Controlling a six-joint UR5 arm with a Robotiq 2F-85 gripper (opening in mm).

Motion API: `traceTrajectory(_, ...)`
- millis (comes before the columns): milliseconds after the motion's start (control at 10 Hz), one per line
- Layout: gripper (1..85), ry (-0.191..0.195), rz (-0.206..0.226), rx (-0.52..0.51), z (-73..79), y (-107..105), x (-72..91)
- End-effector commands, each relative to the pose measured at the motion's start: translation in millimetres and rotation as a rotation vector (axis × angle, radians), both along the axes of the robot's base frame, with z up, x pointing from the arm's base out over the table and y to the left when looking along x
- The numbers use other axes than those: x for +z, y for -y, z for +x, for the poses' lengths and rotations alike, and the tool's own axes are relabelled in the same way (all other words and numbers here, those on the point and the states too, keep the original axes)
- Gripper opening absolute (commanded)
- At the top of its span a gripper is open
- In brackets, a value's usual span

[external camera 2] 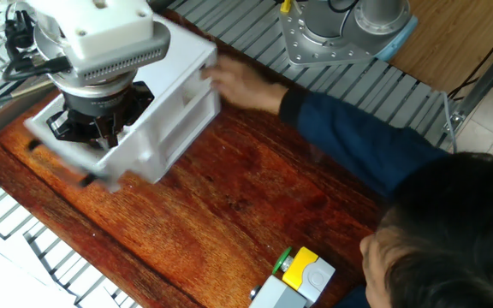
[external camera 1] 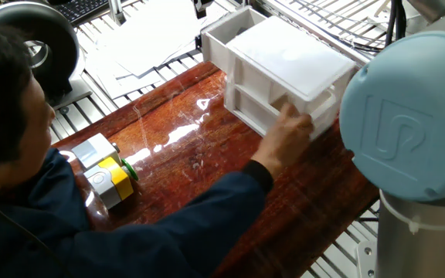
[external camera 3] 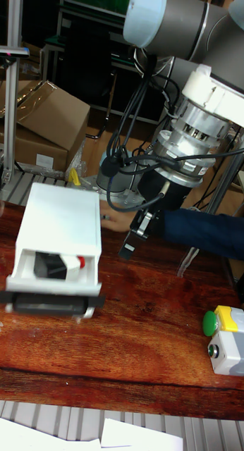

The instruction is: Take something out of a drawer

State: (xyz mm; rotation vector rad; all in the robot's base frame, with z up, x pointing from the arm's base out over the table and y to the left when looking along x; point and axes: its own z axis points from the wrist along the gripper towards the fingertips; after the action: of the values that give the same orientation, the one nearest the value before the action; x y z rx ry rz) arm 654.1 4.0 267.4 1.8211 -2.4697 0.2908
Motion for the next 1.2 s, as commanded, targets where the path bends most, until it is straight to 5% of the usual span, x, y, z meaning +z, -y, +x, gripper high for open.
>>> traceTrajectory(0, 1.0, 0.002, 0.009, 0.004, -1.8, -4.7, 2.5)
traceTrajectory(200, 1.0, 0.009, 0.017, 0.05, 2.2, -7.7, 2.3)
traceTrajectory(400, 1.0, -0.091, 0.018, 0.158, -18.3, -5.7, 0.3)
traceTrajectory(600, 1.0, -0.097, 0.022, 0.181, -25.2, 11.7, -25.6)
traceTrajectory(700, 1.0, -0.096, 0.061, 0.185, -26.0, 7.2, -39.7)
traceTrajectory(1100, 1.0, -0.096, 0.018, 0.198, -26.6, 16.2, -37.9)
